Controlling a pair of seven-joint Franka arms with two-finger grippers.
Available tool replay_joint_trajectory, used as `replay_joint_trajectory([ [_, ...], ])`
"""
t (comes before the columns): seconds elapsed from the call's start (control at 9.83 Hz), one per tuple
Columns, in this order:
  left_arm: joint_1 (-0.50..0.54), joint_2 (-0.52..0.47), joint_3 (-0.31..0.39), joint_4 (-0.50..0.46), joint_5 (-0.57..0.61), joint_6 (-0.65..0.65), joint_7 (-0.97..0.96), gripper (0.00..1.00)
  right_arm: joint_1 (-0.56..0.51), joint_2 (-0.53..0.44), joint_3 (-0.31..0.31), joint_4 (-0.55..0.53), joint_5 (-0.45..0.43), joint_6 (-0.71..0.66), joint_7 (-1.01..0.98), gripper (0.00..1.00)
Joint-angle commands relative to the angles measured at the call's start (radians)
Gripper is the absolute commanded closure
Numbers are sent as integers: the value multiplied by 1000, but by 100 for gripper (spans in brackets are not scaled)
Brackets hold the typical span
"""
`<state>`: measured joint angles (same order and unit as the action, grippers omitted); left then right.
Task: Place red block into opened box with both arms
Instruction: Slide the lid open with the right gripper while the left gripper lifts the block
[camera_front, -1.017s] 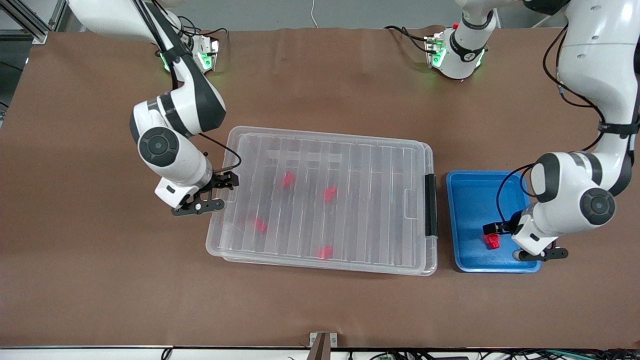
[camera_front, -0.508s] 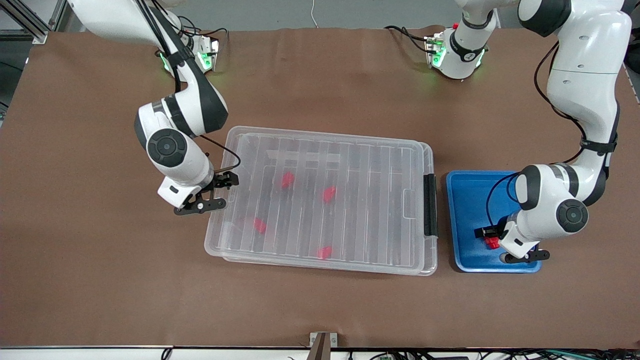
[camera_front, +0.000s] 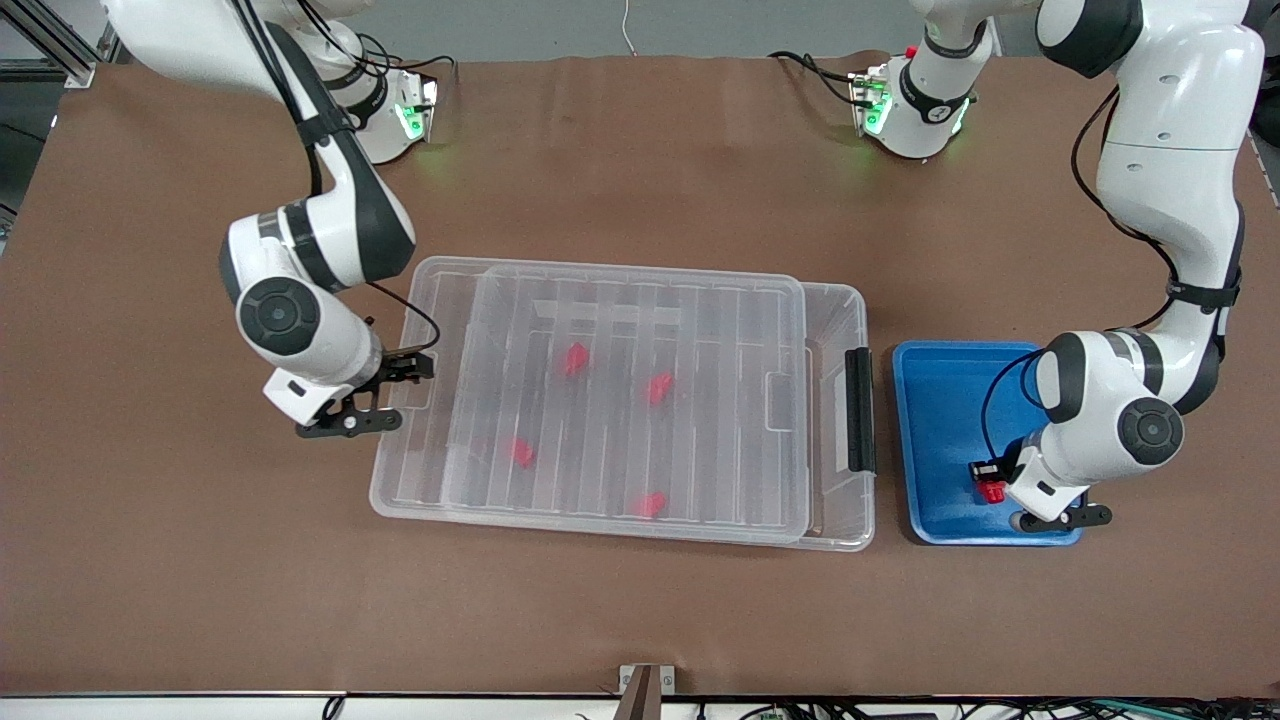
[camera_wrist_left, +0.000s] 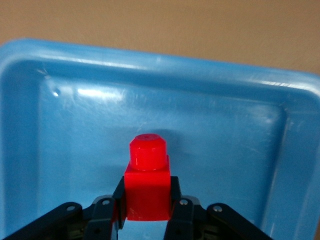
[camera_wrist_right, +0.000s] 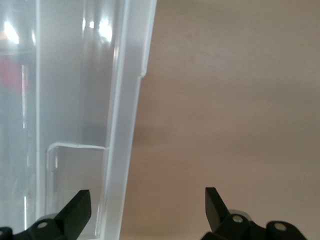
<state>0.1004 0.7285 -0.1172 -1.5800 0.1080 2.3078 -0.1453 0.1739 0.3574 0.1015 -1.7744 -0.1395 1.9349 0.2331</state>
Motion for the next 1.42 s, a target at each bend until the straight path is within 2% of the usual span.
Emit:
replay_joint_trajectory([
  [0.0,-11,-96,-8,-12,24,-81,-16,100,-59,-37,4,-33,-25,-25,-62,0],
  [0.31,-19,-283,-80,-8,24,-238,-16,100,-134,-46,3,-28,-25,-54,-156,0],
  [0.51,-21,-342,-160,47,22,-385,-33,100,-186,-49,3,-23,-25,-54,-230,0],
  [0.81,-57,-340,-280,83,24,-441,-216,100,-231,-49,1,1,-25,-82,-282,0],
  [1.12,-154,-301,-283,69,24,-435,-318,100,-226,-49,4,45,-22,-99,-265,0],
  [1.32,-186,-236,-283,46,59,-372,-358,100,-228,-83,3,154,-11,-190,-255,0],
])
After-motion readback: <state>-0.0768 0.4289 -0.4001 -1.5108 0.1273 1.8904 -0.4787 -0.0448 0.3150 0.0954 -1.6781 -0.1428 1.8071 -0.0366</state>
